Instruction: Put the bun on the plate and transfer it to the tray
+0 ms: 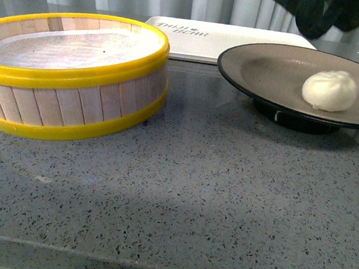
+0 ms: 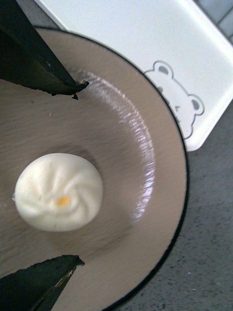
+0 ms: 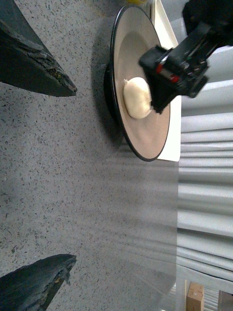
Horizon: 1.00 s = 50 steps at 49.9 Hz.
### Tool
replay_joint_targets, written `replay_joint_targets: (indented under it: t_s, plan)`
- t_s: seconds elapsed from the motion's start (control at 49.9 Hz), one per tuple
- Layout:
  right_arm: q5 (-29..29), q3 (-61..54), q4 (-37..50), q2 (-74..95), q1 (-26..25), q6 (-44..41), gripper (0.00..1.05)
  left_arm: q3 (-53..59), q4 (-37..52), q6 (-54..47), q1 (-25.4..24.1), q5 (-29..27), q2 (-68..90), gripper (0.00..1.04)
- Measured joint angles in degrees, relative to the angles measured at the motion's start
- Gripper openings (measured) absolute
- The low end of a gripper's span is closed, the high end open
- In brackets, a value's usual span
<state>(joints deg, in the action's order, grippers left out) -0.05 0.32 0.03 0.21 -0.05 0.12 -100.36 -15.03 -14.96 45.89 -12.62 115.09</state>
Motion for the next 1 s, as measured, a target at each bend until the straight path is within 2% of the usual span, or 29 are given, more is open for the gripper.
replay_joint_targets:
  t_s: [0.24,0.501,0.641,0.741,0.781,0.861,0.901,1.001]
  plan:
    - [0.0,0.0,0.0,0.0,0.0,0.0,0.96,3.6,1.2,1.5,-3.7,3.0,-9.6,0.98]
    - [0.0,0.0,0.0,0.0,0.0,0.0,0.96,25.2,9.4,3.3,-12.0,7.3,-35.5,0.98]
    - [0.0,0.0,0.0,0.0,0.0,0.0,0.96,38.8,9.3,4.0,-21.6,12.5,-51.3,0.98]
    - [0.0,0.0,0.0,0.0,0.0,0.0,0.96,47.9,7.6,3.2,-31.7,18.4,-60.2,0.97]
    - [0.0,0.0,0.0,0.0,0.0,0.0,0.96,53.2,14.0,6.4,-35.4,12.3,-63.6,0.89]
    - [0.0,0.0,0.0,0.0,0.0,0.0,0.96,64.4,25.3,11.5,-43.9,12.2,-70.2,0.71]
    - [0.0,0.0,0.0,0.0,0.0,0.0,0.96,69.2,27.9,12.8,-45.6,11.4,-72.8,0.62]
    - [-0.2,0.0,0.0,0.0,0.0,0.0,0.96,75.4,29.9,13.9,-45.9,12.3,-75.8,0.46]
